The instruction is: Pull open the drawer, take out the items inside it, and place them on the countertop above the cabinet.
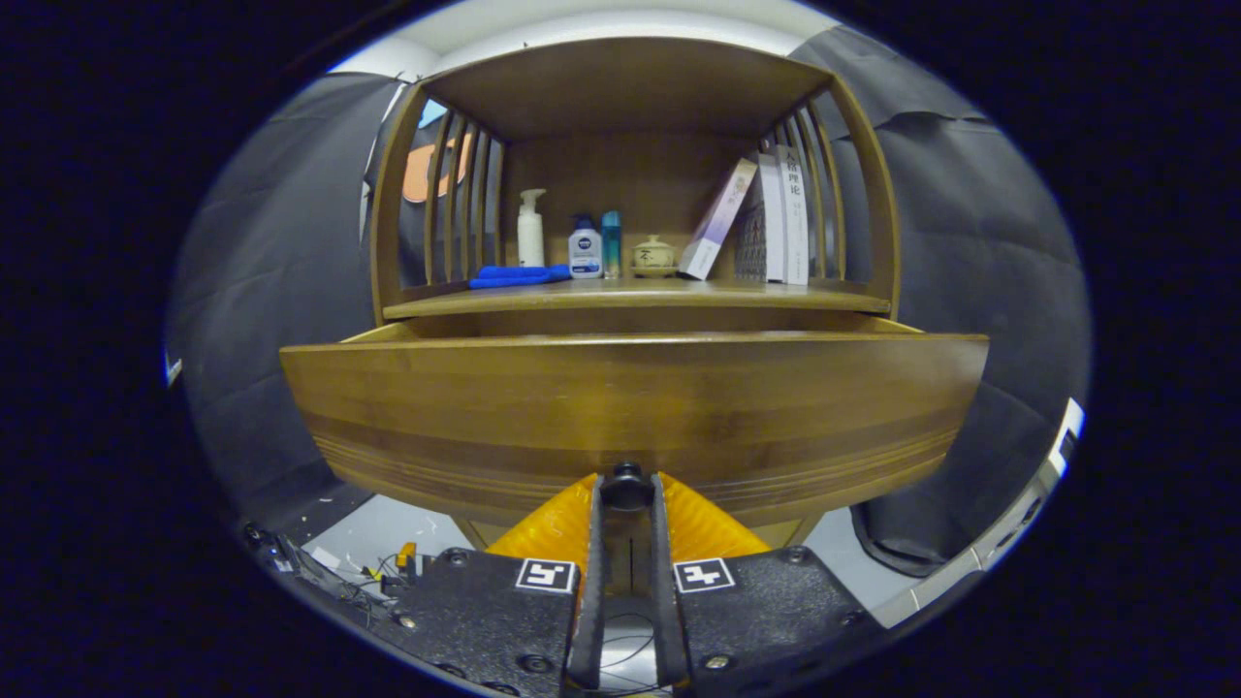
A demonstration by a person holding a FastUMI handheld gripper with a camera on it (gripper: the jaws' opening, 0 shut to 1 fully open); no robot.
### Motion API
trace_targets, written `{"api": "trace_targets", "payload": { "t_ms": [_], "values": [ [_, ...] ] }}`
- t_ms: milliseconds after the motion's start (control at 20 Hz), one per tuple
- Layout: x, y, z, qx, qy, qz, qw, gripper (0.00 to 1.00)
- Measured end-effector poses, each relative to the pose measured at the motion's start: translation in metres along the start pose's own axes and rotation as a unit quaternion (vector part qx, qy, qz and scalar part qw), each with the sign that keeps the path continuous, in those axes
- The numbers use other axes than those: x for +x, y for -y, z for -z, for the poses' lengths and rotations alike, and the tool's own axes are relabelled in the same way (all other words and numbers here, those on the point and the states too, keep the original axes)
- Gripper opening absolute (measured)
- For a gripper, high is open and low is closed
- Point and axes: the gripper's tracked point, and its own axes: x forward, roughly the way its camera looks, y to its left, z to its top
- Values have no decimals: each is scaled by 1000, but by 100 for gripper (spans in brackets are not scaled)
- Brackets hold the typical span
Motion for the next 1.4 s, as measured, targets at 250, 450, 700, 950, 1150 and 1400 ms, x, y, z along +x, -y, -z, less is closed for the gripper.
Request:
{"api": "trace_targets", "payload": {
  "t_ms": [250,450,700,950,1150,1400],
  "values": [
    [-19,-1,11,-6,-7,-5,1000,24],
    [-33,-2,19,-9,-7,-13,1000,24],
    [-48,-7,27,-8,-8,-20,1000,24],
    [-52,-8,30,-8,-9,-22,1000,24],
    [-61,-3,16,9,11,-15,1000,31],
    [-96,6,-74,16,104,-14,994,82]
  ]
}}
